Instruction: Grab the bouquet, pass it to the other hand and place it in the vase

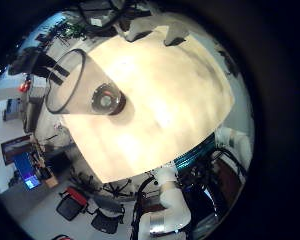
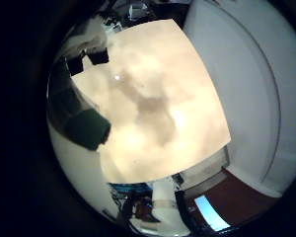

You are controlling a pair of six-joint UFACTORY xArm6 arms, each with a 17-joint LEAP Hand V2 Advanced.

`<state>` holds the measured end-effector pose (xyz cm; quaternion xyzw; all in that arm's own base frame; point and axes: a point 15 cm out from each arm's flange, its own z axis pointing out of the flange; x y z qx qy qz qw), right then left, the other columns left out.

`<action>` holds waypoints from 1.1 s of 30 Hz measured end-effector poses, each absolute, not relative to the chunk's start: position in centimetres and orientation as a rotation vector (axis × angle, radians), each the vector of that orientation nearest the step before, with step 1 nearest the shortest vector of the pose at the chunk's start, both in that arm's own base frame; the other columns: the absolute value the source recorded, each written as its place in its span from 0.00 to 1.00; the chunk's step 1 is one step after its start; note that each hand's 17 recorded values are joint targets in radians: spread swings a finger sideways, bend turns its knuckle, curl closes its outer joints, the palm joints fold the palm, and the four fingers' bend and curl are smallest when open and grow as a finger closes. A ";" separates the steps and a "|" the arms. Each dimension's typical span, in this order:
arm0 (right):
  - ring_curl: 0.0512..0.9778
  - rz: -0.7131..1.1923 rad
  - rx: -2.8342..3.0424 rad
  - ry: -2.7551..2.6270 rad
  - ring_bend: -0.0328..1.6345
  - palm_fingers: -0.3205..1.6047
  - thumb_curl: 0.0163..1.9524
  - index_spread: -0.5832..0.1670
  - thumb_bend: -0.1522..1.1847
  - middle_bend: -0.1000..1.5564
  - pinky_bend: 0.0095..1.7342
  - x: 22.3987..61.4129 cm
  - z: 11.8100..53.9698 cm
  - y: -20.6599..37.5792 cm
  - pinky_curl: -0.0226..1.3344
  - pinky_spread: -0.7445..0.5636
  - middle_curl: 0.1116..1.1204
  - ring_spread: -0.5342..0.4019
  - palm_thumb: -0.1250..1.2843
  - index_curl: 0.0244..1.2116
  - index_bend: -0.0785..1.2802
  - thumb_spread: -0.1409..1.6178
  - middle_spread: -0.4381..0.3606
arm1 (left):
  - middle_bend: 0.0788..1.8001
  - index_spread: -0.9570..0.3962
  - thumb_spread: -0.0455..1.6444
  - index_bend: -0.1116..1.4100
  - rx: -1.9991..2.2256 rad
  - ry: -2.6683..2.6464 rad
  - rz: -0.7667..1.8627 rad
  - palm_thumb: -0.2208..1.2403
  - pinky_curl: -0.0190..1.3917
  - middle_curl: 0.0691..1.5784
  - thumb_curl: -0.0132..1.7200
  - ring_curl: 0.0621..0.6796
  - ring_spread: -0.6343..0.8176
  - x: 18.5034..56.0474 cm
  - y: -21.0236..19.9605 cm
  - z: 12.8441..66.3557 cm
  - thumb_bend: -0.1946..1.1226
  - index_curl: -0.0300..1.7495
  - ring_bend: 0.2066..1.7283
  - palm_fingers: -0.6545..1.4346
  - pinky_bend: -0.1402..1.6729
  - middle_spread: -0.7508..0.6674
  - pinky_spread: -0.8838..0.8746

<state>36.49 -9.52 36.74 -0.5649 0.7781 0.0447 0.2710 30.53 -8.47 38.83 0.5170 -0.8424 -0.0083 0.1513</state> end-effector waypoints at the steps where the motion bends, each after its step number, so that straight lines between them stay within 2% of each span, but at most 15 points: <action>1: 0.63 0.127 -1.504 2.068 0.89 0.78 0.44 0.46 0.15 0.88 0.83 36.4 37.7 -9.6 0.39 0.42 0.62 0.38 0.91 0.73 0.89 0.60 0.42 | 0.06 0.75 0.68 0.19 1.492 -2.404 0.015 0.30 0.14 0.15 0.17 0.25 0.84 30.9 -8.6 39.1 0.13 0.22 0.15 0.35 0.28 0.83 0.87; 9: 0.63 0.138 -1.361 1.817 0.89 0.78 0.47 0.48 0.13 0.88 0.81 36.7 45.3 -10.1 0.42 0.43 0.60 0.38 0.91 0.71 0.90 0.60 0.42 | 0.06 0.75 0.68 0.19 1.566 -2.309 0.294 0.31 0.14 0.15 0.17 0.26 0.83 35.4 -7.9 42.7 0.13 0.21 0.16 0.36 0.29 0.81 0.86; 12: 0.63 0.169 -1.353 1.725 0.90 0.78 0.48 0.49 0.13 0.88 0.81 36.9 46.9 -8.8 0.43 0.43 0.60 0.38 0.91 0.70 0.91 0.60 0.42 | 0.06 0.75 0.68 0.19 1.602 -2.265 0.406 0.31 0.14 0.15 0.17 0.26 0.83 36.8 -7.2 44.4 0.13 0.21 0.16 0.36 0.29 0.81 0.86; 19: 0.63 0.270 -1.321 1.497 0.90 0.78 0.51 0.50 0.12 0.89 0.79 36.0 51.3 -6.5 0.46 0.42 0.58 0.39 0.91 0.69 0.93 0.60 0.42 | 0.07 0.76 0.69 0.19 1.615 -2.226 0.537 0.32 0.14 0.16 0.18 0.26 0.82 38.2 -7.0 46.4 0.13 0.21 0.16 0.36 0.29 0.81 0.85; 23: 0.63 0.396 -1.322 1.324 0.90 0.78 0.52 0.50 0.11 0.89 0.78 35.1 53.4 -3.8 0.47 0.42 0.58 0.39 0.91 0.68 0.93 0.59 0.42 | 0.07 0.76 0.69 0.18 1.553 -2.175 0.649 0.32 0.13 0.16 0.18 0.26 0.82 38.6 -8.7 47.7 0.13 0.21 0.17 0.37 0.29 0.81 0.85; 33: 0.63 0.520 -1.367 1.133 0.91 0.78 0.54 0.51 0.11 0.89 0.77 35.0 53.4 2.1 0.51 0.42 0.57 0.39 0.92 0.66 0.95 0.59 0.42 | 0.07 0.77 0.68 0.18 1.345 -1.944 0.889 0.32 0.13 0.17 0.18 0.26 0.81 39.4 -12.4 51.0 0.13 0.20 0.19 0.37 0.29 0.80 0.85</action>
